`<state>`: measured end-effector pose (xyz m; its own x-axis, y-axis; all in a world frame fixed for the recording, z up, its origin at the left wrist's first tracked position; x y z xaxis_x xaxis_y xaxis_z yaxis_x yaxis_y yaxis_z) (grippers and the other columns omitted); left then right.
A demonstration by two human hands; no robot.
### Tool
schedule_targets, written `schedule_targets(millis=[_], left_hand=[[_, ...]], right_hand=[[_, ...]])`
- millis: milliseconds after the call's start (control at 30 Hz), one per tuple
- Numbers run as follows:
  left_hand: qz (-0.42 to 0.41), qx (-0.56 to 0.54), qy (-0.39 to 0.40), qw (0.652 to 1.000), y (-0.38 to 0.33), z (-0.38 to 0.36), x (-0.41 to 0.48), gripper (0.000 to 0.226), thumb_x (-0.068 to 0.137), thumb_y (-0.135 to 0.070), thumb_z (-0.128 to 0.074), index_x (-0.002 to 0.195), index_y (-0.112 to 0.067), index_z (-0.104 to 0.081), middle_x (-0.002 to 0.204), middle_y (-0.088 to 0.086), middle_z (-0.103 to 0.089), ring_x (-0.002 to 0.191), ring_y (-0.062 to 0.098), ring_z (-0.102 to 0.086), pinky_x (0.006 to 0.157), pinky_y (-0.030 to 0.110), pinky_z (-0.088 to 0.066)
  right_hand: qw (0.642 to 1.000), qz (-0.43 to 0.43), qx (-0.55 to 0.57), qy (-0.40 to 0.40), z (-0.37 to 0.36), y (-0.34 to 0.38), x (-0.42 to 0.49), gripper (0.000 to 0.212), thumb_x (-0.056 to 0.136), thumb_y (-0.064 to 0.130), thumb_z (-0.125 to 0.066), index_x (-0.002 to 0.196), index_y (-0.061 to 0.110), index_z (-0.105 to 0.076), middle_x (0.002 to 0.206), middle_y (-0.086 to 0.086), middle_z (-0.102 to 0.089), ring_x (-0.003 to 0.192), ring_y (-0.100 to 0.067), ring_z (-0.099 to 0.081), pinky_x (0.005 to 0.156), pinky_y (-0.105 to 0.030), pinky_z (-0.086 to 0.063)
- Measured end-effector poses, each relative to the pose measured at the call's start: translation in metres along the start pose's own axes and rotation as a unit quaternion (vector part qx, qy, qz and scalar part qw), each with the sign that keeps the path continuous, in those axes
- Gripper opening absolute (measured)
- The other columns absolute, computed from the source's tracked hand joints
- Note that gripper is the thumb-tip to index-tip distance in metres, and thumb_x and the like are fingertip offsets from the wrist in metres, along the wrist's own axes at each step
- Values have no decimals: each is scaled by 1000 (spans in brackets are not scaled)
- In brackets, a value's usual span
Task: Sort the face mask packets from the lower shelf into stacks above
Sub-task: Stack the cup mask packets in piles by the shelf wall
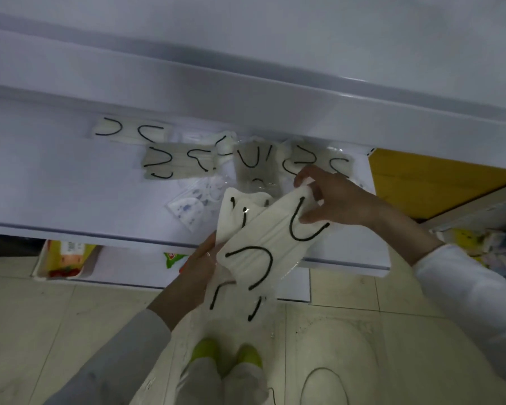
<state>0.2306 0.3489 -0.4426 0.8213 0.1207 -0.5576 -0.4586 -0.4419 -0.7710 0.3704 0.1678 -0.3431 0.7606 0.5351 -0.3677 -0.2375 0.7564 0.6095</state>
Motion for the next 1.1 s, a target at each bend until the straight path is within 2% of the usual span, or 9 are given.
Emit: schedule_targets(millis=[167, 400, 533, 667, 733, 800, 867, 933, 1100], left_hand=[[10, 25, 14, 1000, -6, 1, -4, 20, 95, -13, -48, 108, -16, -63, 93, 3, -70, 91, 22, -63, 83, 37, -51], [16, 73, -11, 997, -2, 11, 2, 40, 95, -38, -49, 134, -30, -48, 135, -9, -50, 126, 11, -43, 111, 34, -31], [-14, 65, -38, 997, -5, 2, -3, 54, 92, -50, -45, 139, -24, -44, 136, -9, -48, 129, 12, -42, 112, 36, -31], [-79, 108, -31, 991, -21, -8, -11, 29, 83, -17, -68, 112, -23, -64, 99, -7, -72, 97, 17, -68, 73, 26, -56], [-84, 66, -80, 991, -24, -3, -14, 31, 82, -16, -70, 111, -23, -64, 98, -5, -73, 93, 17, -68, 71, 29, -57], [-87, -1, -130, 988, -27, -2, -18, 32, 84, -19, -69, 115, -22, -64, 103, -2, -72, 96, 20, -67, 76, 34, -57], [-85, -83, -156, 981, -34, -8, -23, 32, 86, -20, -67, 118, -19, -63, 108, 3, -71, 99, 24, -66, 83, 40, -55], [-87, -160, -144, 973, -44, -22, -31, 33, 88, -19, -64, 120, -17, -61, 110, 7, -70, 100, 26, -67, 86, 44, -55], [-98, -210, -63, 971, -66, -47, -57, 37, 85, -16, -65, 122, -14, -60, 113, 14, -68, 103, 34, -65, 90, 52, -52]], right_hand=[[990, 40, -87, 102, -10, 21, 8, 62, 73, 15, -80, 117, 33, -41, 88, -8, -58, 74, -14, -52, 69, -35, -49], [990, 71, -78, 92, -24, 36, 17, 63, 72, 11, -79, 122, 18, -42, 70, -2, -54, 61, -11, -47, 60, -31, -43], [993, 97, -48, 43, -45, 52, 29, 59, 74, 6, -75, 122, 13, -42, 75, 3, -48, 62, -6, -44, 56, -20, -38], [989, 112, -21, -97, -39, 53, 24, 69, 71, 17, -80, 130, 12, -43, 111, -1, -52, 103, -13, -48, 89, -27, -42], [977, 83, 54, -188, -33, 40, 10, 77, 70, 28, -83, 134, 16, -42, 127, 0, -47, 116, -11, -43, 98, -23, -37], [948, -6, 239, -209, -40, 20, -11, 74, 68, 31, -84, 129, 23, -42, 128, 5, -49, 118, -9, -47, 96, -20, -38], [903, -74, 401, -133, -69, 11, -34, 73, 64, 35, -84, 125, 25, -46, 128, 6, -53, 123, -14, -51, 92, -20, -43], [869, -67, 482, -96, -96, 20, -55, 76, 55, 40, -83, 123, 21, -53, 123, 3, -62, 118, -16, -58, 85, -22, -50], [776, -16, 601, -189, -94, 58, -87, 59, 63, 18, -81, 118, 7, -63, 110, -10, -71, 104, -27, -67, 85, -41, -55]])
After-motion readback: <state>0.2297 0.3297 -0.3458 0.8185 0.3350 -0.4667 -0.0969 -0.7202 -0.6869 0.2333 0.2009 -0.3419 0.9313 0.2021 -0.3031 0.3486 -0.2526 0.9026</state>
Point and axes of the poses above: each hand's wrist, its own x-axis towards the middle knuckle, its own z-axis out of the back of the hand, y = z × x, the point moved 5 cm from there along x, towards the middle knuckle
